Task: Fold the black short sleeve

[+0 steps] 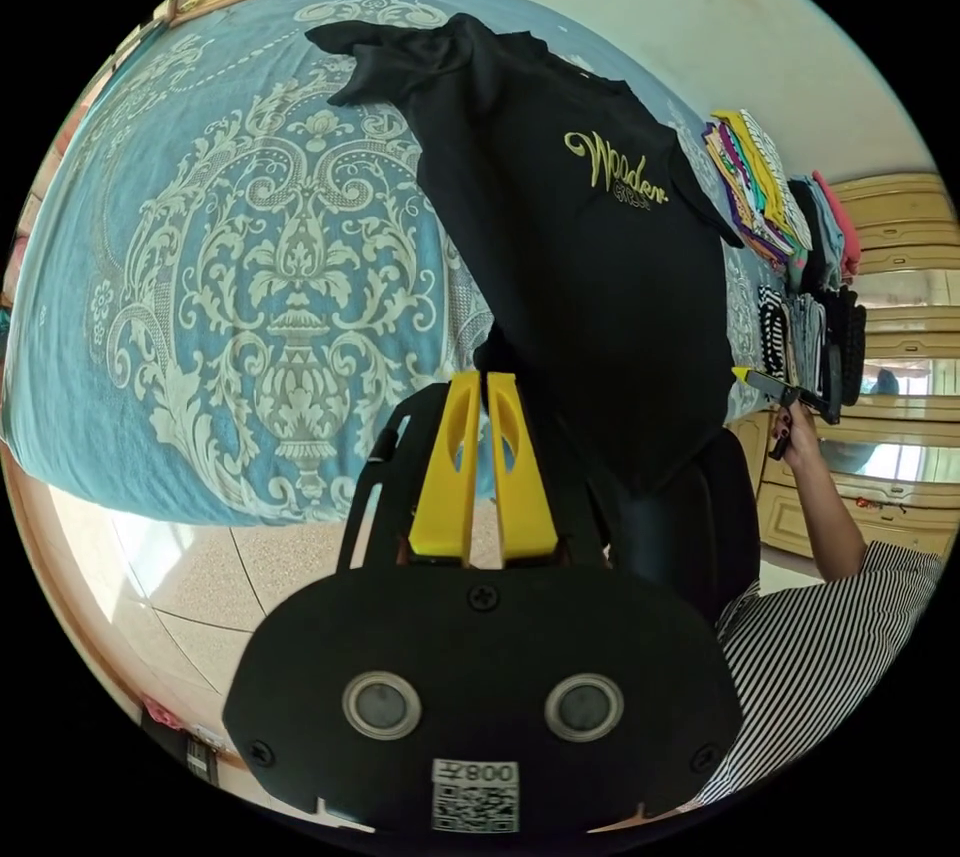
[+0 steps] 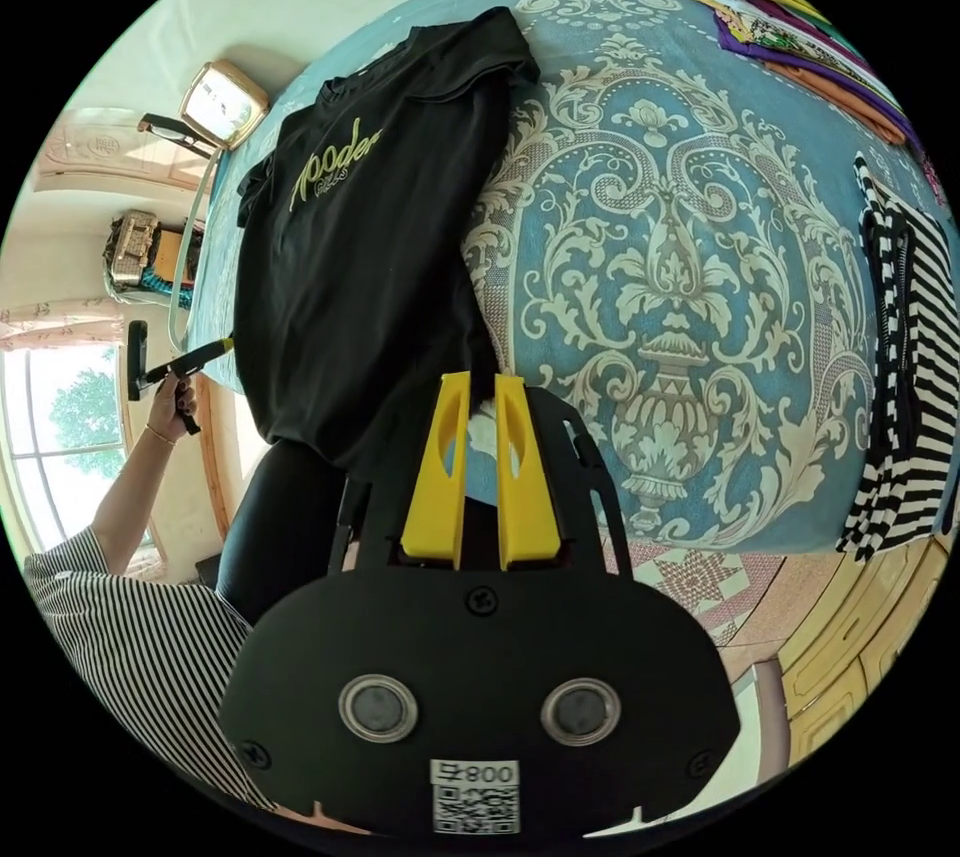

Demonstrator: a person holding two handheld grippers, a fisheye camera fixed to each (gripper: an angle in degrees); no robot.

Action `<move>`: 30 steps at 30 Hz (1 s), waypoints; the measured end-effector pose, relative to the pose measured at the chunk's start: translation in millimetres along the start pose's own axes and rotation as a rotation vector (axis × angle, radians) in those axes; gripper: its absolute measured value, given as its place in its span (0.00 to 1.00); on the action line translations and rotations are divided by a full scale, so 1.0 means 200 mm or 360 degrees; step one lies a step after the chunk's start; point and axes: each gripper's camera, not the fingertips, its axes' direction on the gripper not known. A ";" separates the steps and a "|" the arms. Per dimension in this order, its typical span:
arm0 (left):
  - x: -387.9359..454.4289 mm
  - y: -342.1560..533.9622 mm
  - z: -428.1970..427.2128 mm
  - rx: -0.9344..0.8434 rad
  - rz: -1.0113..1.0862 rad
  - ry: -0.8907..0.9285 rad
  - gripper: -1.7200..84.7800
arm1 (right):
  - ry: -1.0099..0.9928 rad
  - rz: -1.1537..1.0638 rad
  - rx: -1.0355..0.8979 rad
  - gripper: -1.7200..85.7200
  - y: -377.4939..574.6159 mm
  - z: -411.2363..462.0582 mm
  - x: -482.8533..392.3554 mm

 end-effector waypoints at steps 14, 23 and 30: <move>-0.24 0.57 -0.40 0.0315 -0.0102 0.0182 0.03 | -0.0236 0.0024 0.0117 0.02 0.36 -0.32 0.14; -0.31 0.78 -0.45 0.0419 -0.0092 0.0257 0.02 | -0.0366 -0.0007 0.0252 0.02 0.61 -0.54 0.16; -0.36 0.92 -0.41 0.0432 -0.0117 0.0275 0.02 | -0.0346 -0.0024 0.0253 0.02 0.77 -0.58 0.16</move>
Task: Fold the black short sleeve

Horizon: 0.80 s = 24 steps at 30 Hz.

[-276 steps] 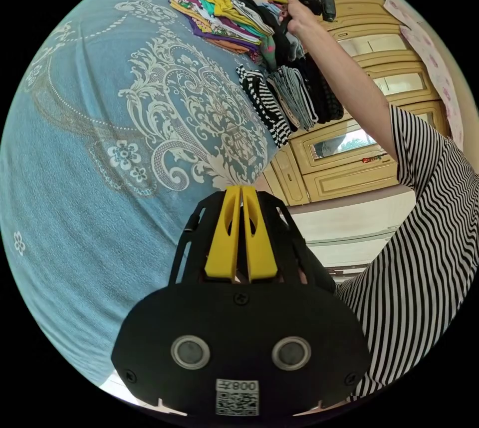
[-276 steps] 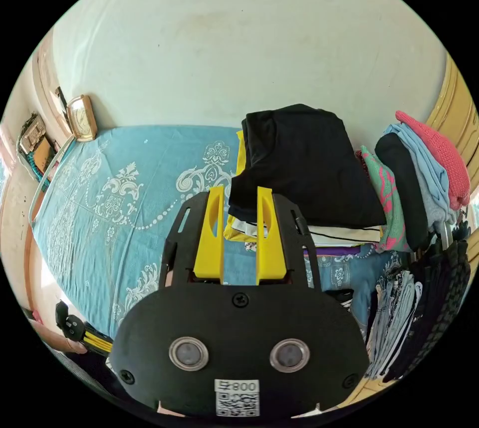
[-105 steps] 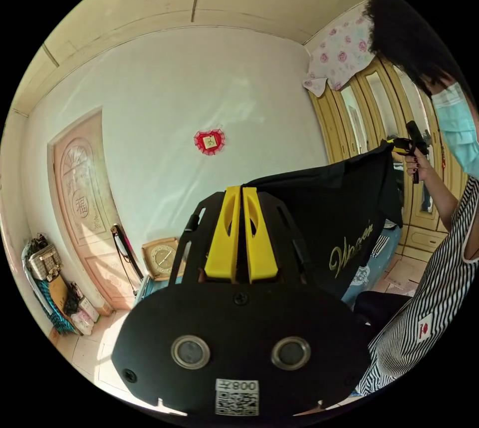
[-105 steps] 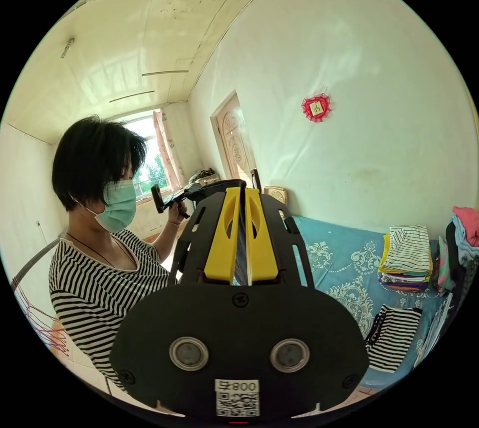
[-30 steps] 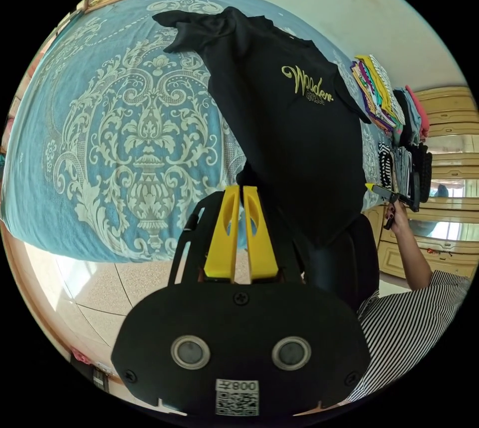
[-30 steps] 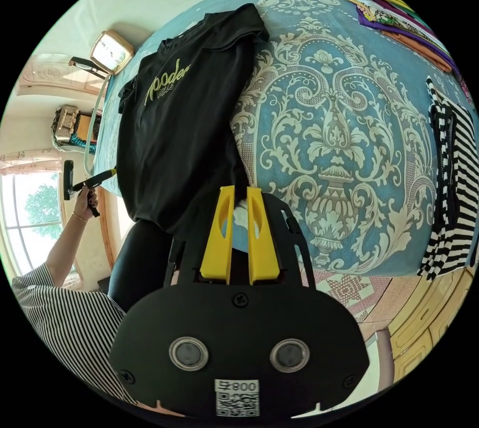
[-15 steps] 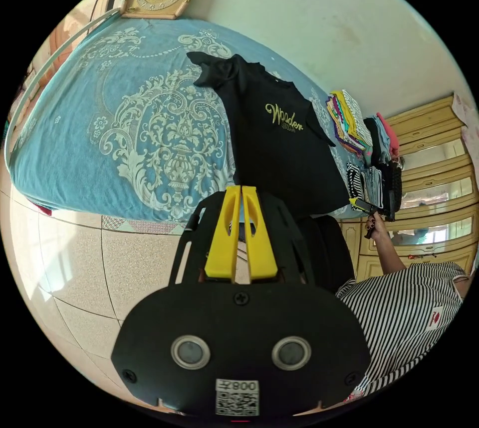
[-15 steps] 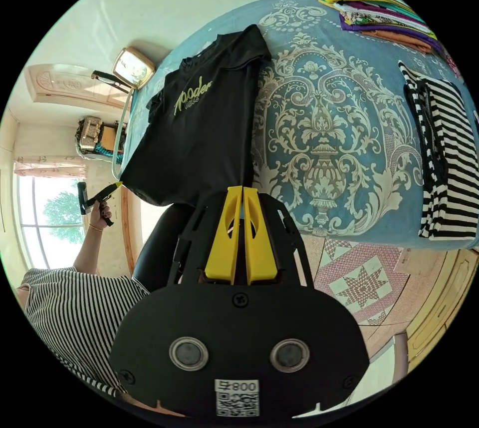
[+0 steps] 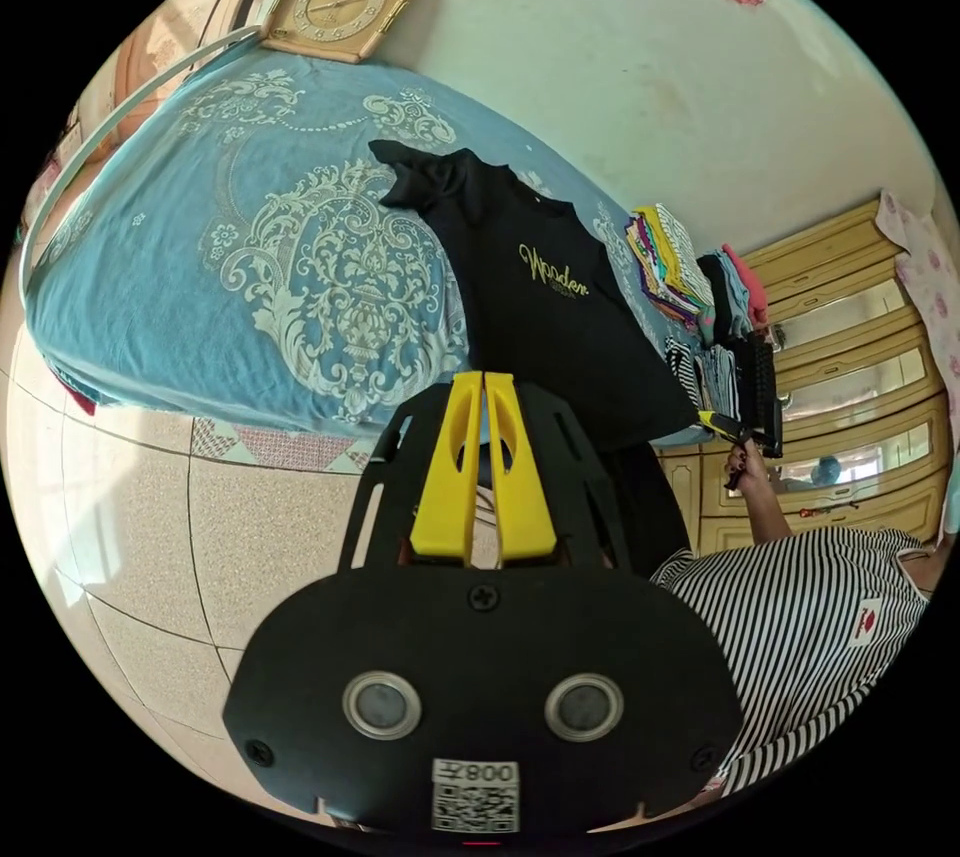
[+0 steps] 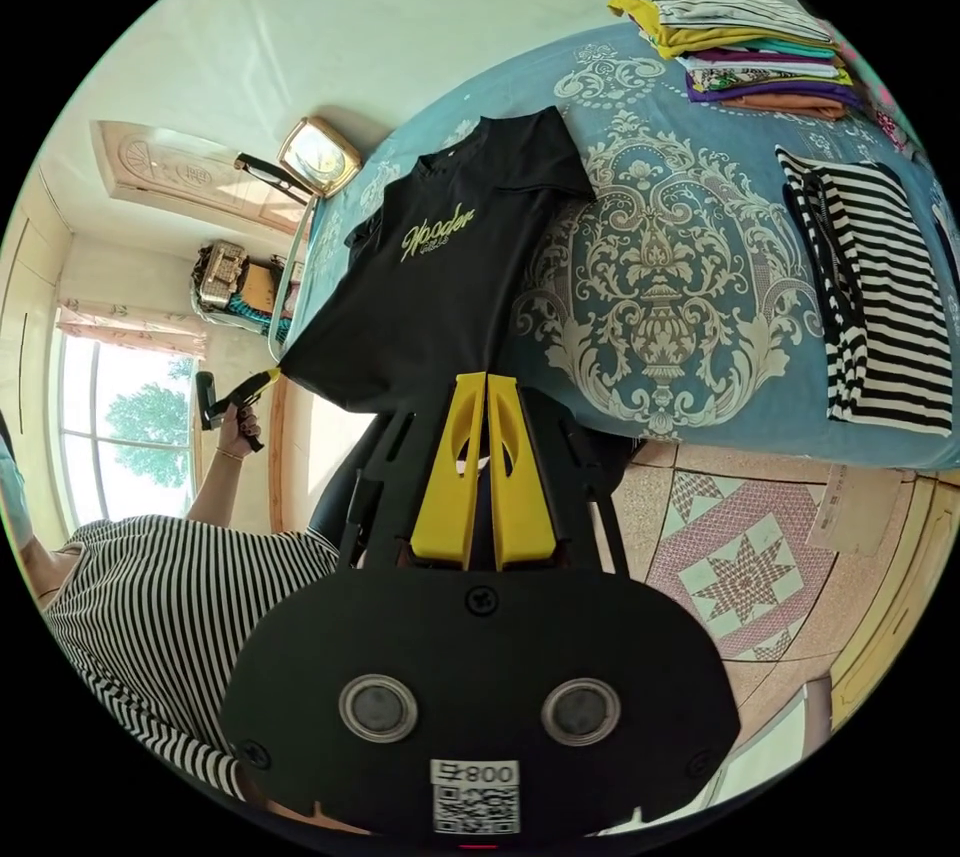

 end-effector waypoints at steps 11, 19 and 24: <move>-0.04 0.06 0.08 0.0061 -0.0049 0.0092 0.02 | -0.0115 0.0072 0.0019 0.02 0.13 -0.03 0.08; -0.04 0.06 0.24 0.0017 -0.0059 0.0076 0.02 | -0.0067 -0.0064 -0.0039 0.02 0.06 -0.13 -0.03; -0.12 0.10 0.58 -0.0150 -0.0199 0.0001 0.03 | 0.0029 0.0056 -0.0217 0.02 0.09 0.15 0.11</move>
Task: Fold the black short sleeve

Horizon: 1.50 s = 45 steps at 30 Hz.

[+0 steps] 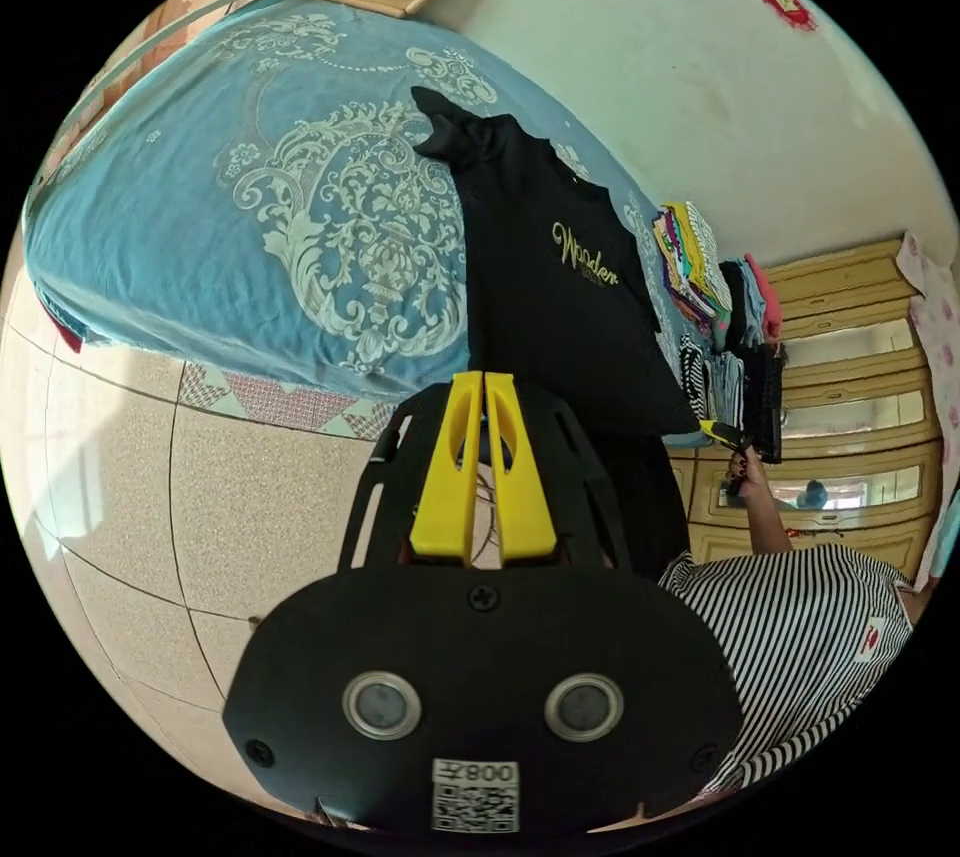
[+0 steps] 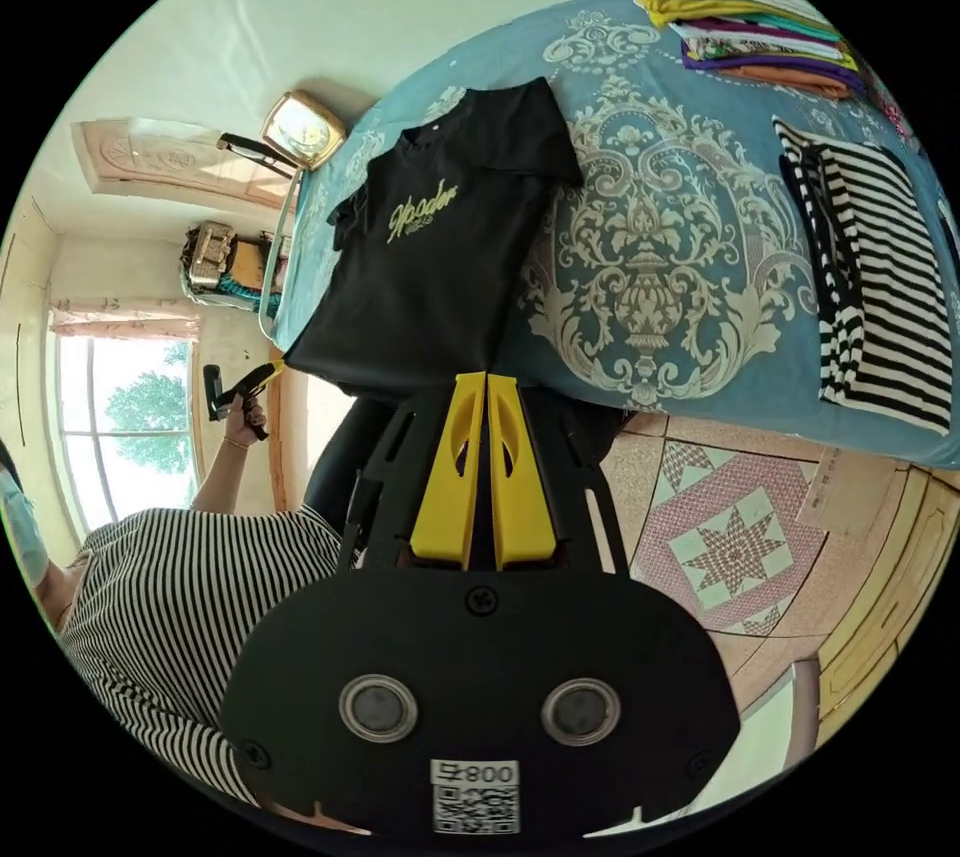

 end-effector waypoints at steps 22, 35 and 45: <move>1.28 -1.02 1.38 -0.0261 0.0754 0.0178 0.09 | 0.0546 -0.0070 0.0623 0.08 -0.34 0.42 -0.12; 1.75 -1.60 2.38 -0.0460 0.0933 0.0015 0.09 | 0.0788 -0.0390 0.0685 0.09 -0.48 0.79 -0.22; 1.90 -1.68 2.58 -0.0423 0.0981 0.0118 0.04 | 0.0693 -0.0450 0.0604 0.05 -0.54 0.83 -0.17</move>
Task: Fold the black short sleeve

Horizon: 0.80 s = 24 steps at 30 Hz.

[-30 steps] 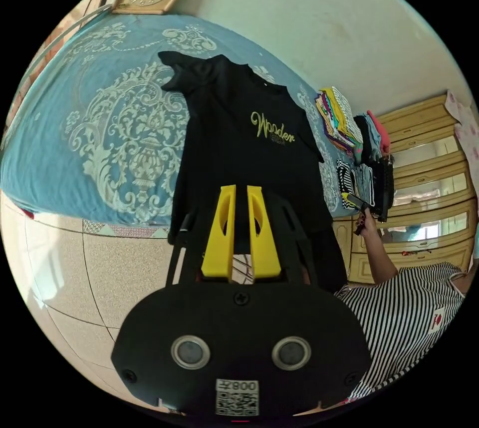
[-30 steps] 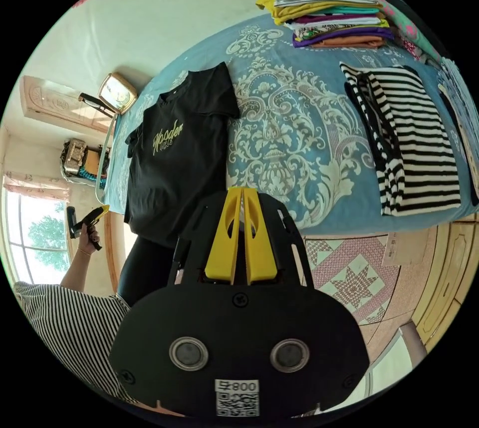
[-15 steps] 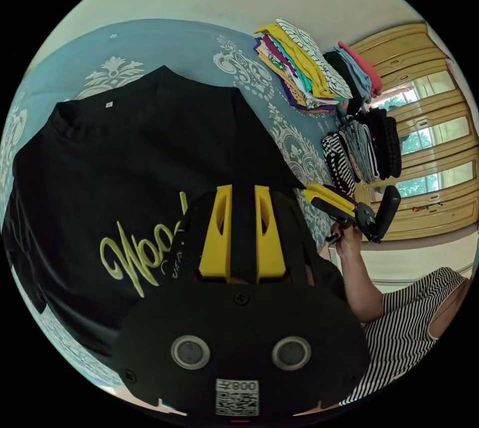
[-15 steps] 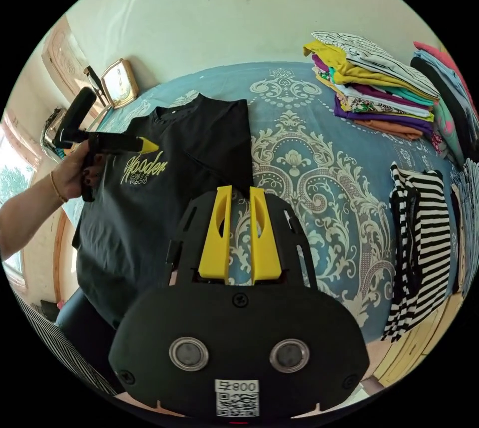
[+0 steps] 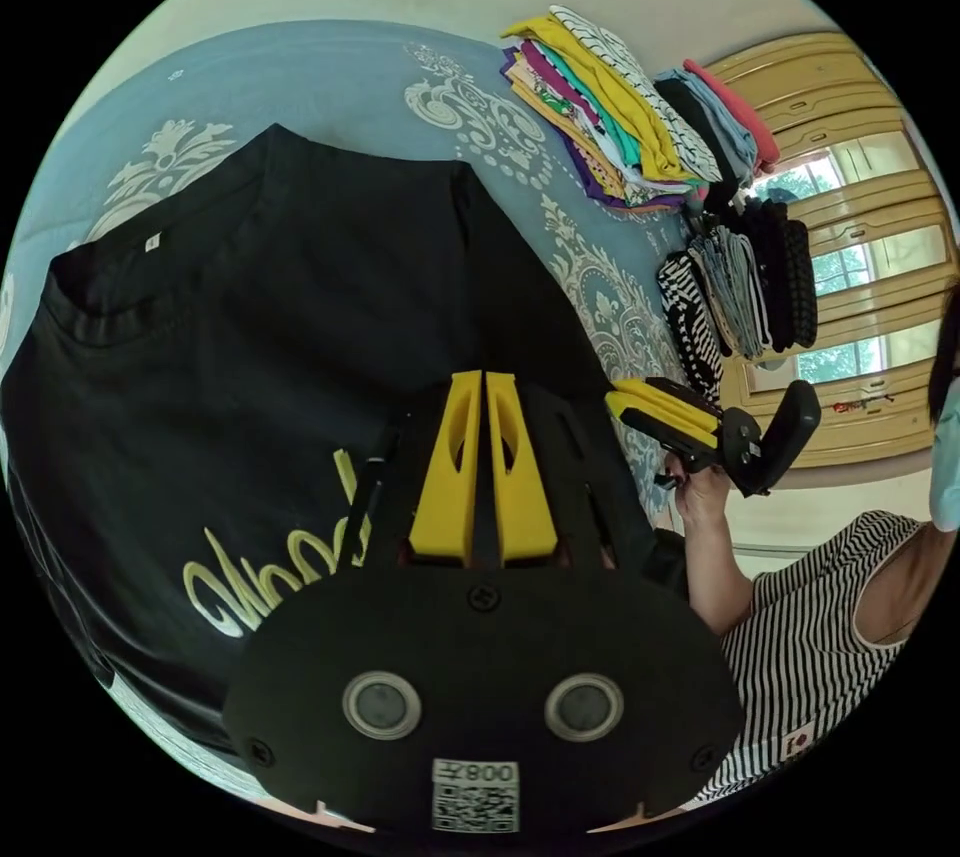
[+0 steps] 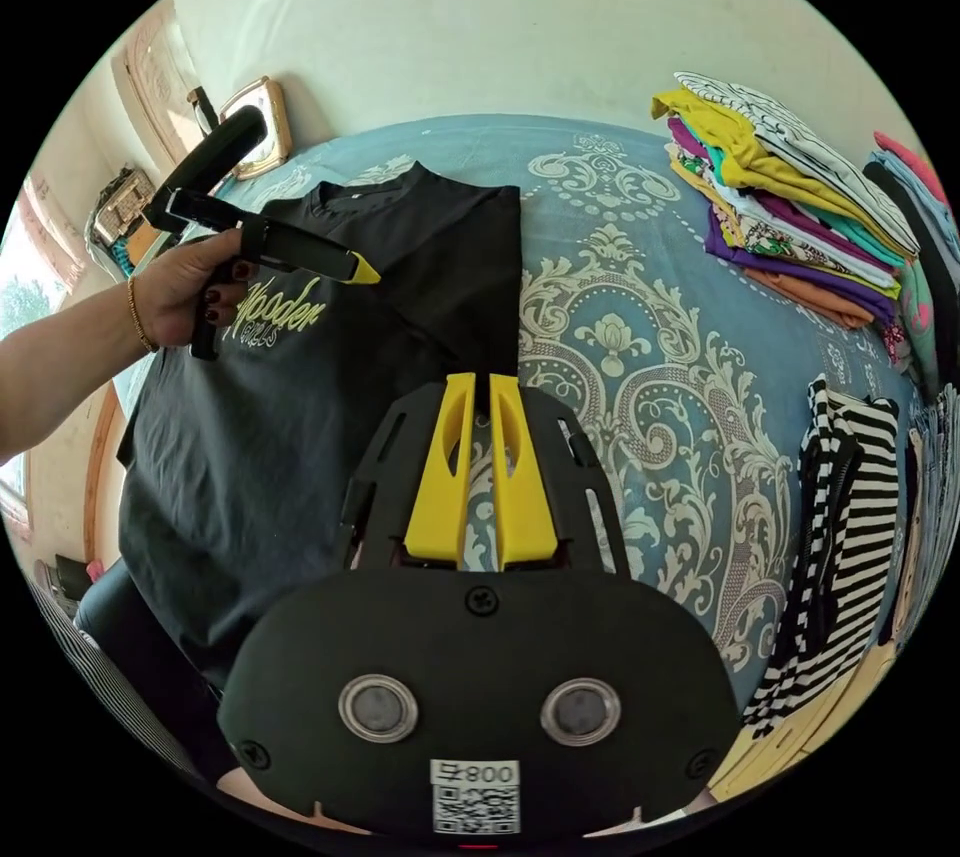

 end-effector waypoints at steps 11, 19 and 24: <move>0.26 -0.50 0.10 0.0254 0.0255 0.0286 0.03 | -0.0136 0.0312 0.0185 0.03 0.05 -0.07 0.29; 0.39 -0.91 0.55 0.0009 0.0340 0.0234 0.03 | -0.0097 0.0557 0.0223 0.02 0.06 -0.07 0.46; 0.41 -0.96 0.67 -0.0050 0.0356 0.0166 0.03 | -0.0129 0.0557 0.0223 0.02 0.03 -0.06 0.51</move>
